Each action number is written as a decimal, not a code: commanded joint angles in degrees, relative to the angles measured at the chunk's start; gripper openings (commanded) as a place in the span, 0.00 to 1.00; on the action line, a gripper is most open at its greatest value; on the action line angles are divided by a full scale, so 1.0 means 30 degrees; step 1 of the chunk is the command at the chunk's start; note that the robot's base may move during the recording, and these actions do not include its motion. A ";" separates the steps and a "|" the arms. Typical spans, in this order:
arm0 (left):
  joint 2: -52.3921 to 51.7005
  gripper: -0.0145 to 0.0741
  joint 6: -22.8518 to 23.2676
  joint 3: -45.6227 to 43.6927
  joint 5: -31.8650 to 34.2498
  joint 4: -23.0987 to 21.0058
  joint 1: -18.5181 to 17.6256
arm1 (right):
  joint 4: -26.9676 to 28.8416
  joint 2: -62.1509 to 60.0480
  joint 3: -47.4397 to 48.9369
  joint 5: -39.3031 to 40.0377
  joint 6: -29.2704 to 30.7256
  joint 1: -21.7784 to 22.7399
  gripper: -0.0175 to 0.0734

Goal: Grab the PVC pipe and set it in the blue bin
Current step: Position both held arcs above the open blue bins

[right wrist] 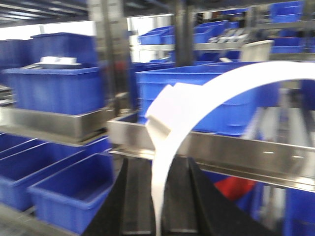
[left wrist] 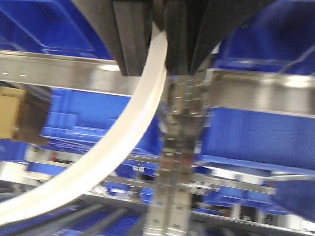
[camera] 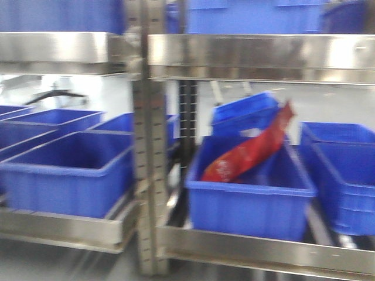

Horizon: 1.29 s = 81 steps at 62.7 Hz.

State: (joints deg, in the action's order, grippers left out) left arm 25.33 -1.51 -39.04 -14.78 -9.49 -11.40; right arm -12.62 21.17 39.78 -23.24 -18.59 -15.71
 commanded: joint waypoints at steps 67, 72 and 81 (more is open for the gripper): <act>-0.0107 0.04 0.0052 -0.0039 0.0398 -0.0151 -0.0082 | -0.0276 -0.0072 -0.0028 0.0384 0.0063 -0.0072 0.01; -0.0107 0.04 0.0052 -0.0039 0.0398 -0.0151 -0.0082 | -0.0276 -0.0072 -0.0028 0.0384 0.0063 -0.0072 0.01; -0.0107 0.04 0.0052 -0.0039 0.0398 -0.0151 -0.0082 | -0.0276 -0.0072 -0.0028 0.0384 0.0063 -0.0072 0.01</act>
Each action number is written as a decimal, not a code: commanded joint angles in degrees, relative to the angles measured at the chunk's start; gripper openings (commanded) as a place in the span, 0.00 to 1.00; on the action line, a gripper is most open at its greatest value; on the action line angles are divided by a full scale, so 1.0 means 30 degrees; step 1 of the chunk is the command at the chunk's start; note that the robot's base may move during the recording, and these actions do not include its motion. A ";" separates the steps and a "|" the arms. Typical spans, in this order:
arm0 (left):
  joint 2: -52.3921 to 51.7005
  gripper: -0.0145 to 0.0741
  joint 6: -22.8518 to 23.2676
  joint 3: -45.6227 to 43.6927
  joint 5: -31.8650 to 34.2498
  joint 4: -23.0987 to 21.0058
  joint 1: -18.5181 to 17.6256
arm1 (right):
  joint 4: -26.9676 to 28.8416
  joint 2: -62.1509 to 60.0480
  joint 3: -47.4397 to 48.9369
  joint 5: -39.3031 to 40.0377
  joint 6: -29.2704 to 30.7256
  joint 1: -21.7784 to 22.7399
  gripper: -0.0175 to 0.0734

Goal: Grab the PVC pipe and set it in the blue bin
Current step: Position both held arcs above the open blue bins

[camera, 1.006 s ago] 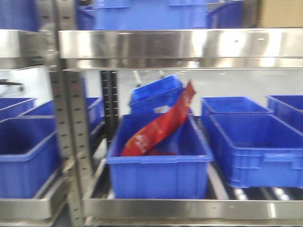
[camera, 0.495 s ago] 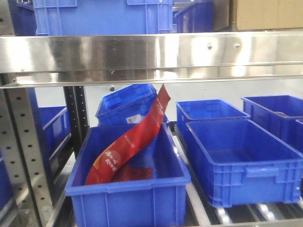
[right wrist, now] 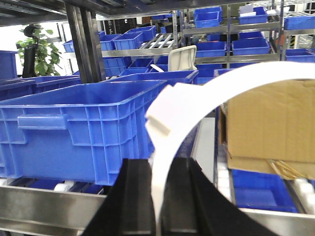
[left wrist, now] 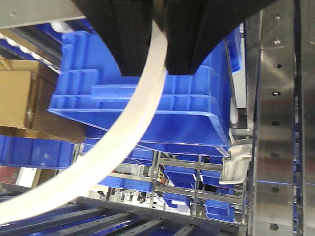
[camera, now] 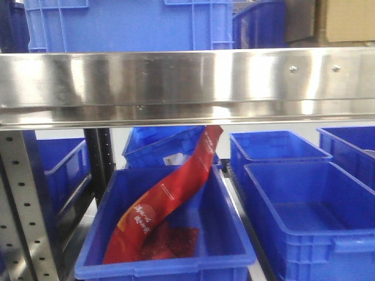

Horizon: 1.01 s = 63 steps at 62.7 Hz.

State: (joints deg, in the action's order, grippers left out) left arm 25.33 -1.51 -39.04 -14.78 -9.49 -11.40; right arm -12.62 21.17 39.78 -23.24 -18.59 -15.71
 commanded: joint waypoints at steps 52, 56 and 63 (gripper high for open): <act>-0.0107 0.04 0.0052 -0.0039 0.0398 -0.0151 -0.0082 | -0.0276 -0.0072 -0.0028 0.0384 0.0063 -0.0072 0.01; -0.0107 0.04 0.0052 -0.0039 0.0398 -0.0151 -0.0082 | -0.0276 -0.0072 -0.0028 0.0384 0.0063 -0.0072 0.01; -0.0107 0.04 0.0052 -0.0039 0.0398 -0.0151 -0.0082 | -0.0276 -0.0072 -0.0028 0.0384 0.0063 -0.0072 0.01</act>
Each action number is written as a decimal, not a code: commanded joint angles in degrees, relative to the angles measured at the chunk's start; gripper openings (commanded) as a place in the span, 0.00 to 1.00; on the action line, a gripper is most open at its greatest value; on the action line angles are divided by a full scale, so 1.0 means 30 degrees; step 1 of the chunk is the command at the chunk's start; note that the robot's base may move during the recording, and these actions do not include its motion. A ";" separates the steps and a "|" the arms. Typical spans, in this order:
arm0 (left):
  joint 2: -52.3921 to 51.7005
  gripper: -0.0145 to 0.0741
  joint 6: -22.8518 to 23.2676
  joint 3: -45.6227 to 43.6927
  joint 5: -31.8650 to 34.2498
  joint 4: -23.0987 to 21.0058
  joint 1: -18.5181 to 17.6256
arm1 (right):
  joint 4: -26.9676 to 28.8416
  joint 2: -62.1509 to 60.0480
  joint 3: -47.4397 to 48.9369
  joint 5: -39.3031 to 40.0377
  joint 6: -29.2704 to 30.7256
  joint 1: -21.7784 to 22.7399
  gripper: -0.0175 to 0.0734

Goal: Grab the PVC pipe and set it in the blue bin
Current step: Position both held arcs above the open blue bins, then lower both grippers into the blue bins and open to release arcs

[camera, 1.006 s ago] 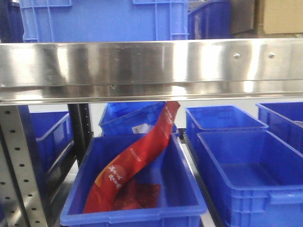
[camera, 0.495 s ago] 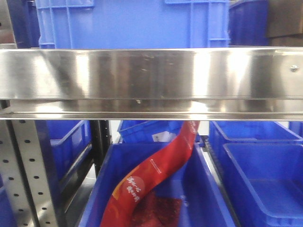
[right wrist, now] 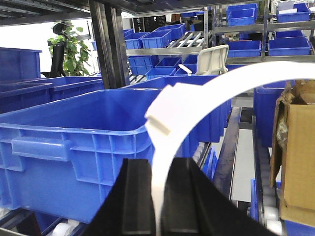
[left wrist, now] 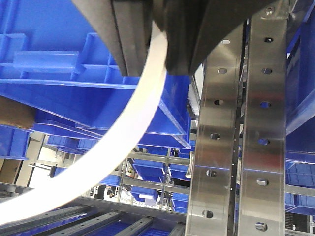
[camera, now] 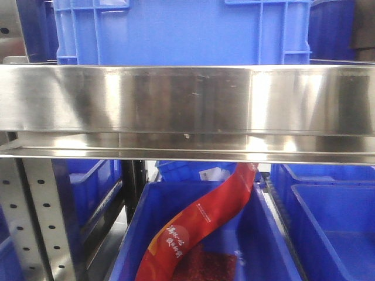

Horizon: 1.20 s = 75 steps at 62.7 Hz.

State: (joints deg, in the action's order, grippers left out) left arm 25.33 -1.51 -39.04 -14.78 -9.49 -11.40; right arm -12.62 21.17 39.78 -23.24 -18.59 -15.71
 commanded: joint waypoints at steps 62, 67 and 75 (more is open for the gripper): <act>-0.0102 0.04 0.0052 -0.0039 0.1129 -0.0151 -0.0082 | -0.0274 -0.0072 -0.0028 0.0423 0.0063 -0.0072 0.01; -0.0102 0.04 0.0052 -0.0039 0.0983 -0.0151 -0.0082 | -0.0274 -0.0072 -0.0028 0.0423 0.0063 -0.0072 0.01; -0.0006 0.04 0.0052 -0.0039 0.0747 -0.0151 -0.0082 | -0.0040 -0.0036 -0.0028 0.0488 0.0027 -0.0072 0.01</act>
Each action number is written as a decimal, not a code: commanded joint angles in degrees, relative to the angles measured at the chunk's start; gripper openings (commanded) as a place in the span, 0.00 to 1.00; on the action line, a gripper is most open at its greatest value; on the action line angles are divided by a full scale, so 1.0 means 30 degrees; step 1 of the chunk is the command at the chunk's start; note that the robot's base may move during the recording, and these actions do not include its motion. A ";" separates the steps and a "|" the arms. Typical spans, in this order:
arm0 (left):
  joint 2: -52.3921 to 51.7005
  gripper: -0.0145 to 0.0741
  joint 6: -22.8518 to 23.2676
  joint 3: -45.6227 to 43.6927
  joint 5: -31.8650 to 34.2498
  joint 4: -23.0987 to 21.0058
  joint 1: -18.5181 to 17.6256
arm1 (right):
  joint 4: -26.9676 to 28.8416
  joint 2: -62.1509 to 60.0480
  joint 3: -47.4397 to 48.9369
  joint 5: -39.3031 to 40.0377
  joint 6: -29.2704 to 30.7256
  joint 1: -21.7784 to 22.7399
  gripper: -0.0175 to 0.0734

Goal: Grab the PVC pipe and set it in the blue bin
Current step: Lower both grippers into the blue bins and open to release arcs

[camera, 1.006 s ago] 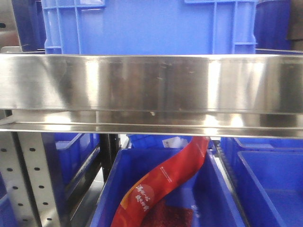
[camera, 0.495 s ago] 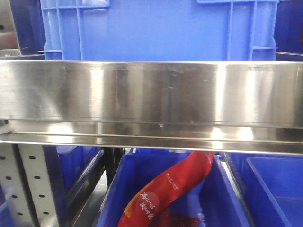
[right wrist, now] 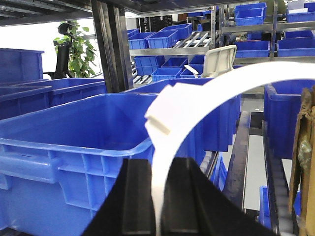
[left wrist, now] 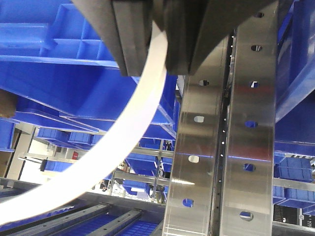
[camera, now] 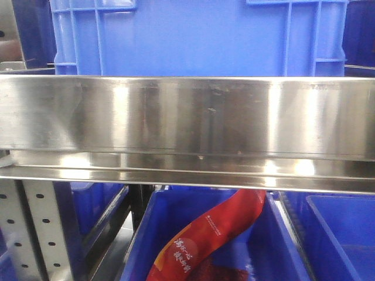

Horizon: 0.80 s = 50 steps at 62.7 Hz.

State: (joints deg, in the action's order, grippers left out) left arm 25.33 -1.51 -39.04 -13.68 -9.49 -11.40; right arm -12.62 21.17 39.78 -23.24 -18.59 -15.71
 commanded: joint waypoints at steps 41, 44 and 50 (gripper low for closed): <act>1.1844 0.04 -0.1845 -1.1404 -0.2819 0.0018 -0.5162 | 0.0472 1.4204 0.8980 0.2460 0.1780 -0.3808 0.01; 1.2897 0.04 -0.1845 -1.2266 -0.2819 0.0592 -0.5600 | 0.0472 1.5143 1.0114 0.1444 0.1780 -0.3808 0.01; 1.5146 0.04 -0.1845 -1.4202 -0.2819 0.1149 -0.6106 | 0.0472 1.6993 1.2206 -0.0995 0.1780 -0.3808 0.01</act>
State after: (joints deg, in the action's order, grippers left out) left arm 66.07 -6.82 -76.85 -22.78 -7.56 -28.17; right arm -11.11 68.18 70.81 -20.46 -13.87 -26.95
